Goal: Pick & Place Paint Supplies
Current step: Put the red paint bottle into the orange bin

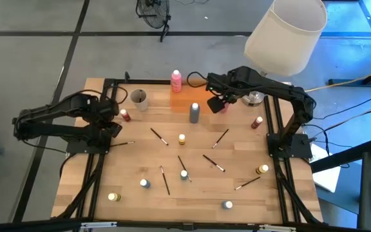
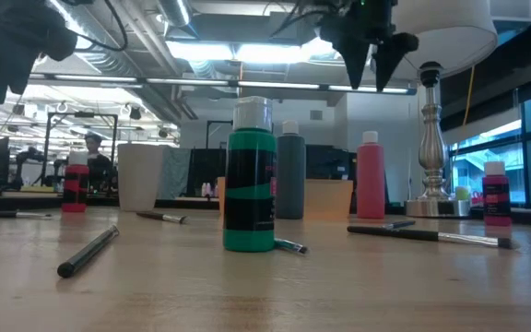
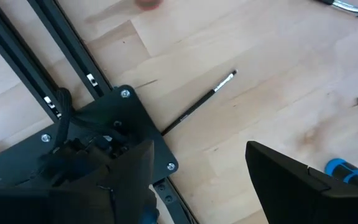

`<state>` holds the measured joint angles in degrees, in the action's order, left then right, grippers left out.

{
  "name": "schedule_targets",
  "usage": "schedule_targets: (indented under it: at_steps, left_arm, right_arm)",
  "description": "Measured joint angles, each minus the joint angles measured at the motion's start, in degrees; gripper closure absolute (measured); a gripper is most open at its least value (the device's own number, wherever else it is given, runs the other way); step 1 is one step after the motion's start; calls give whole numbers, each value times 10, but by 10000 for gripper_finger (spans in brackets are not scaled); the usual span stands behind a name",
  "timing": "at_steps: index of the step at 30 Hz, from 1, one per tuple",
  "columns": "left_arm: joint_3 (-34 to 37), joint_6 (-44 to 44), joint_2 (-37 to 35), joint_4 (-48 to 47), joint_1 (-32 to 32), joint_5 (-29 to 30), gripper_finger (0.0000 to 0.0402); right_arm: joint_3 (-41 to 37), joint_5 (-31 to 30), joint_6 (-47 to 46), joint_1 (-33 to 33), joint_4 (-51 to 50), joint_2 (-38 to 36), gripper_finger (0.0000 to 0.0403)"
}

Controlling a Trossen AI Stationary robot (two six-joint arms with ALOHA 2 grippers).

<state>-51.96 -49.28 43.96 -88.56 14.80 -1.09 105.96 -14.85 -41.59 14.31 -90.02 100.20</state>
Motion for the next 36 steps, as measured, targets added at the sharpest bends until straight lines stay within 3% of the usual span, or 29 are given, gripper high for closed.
schedule_targets:
  at_steps: [9, 14, 26, 36]
  left_arm:
    - [0, -13, -4, 0, -24, 11, 151]
    - [0, -26, -4, 0, -41, 15, 151]
    - [0, -36, -4, 3, -85, 16, 151]
    - [0, -11, -4, 3, -108, 49, 151]
  right_arm:
    - [-32, -17, -6, 33, 0, 0, 88]
    - [-63, 4, 3, 54, 4, 0, 88]
    - [-102, 21, 30, 106, 89, 0, 88]
    - [-124, 29, -30, 123, 133, 0, 88]
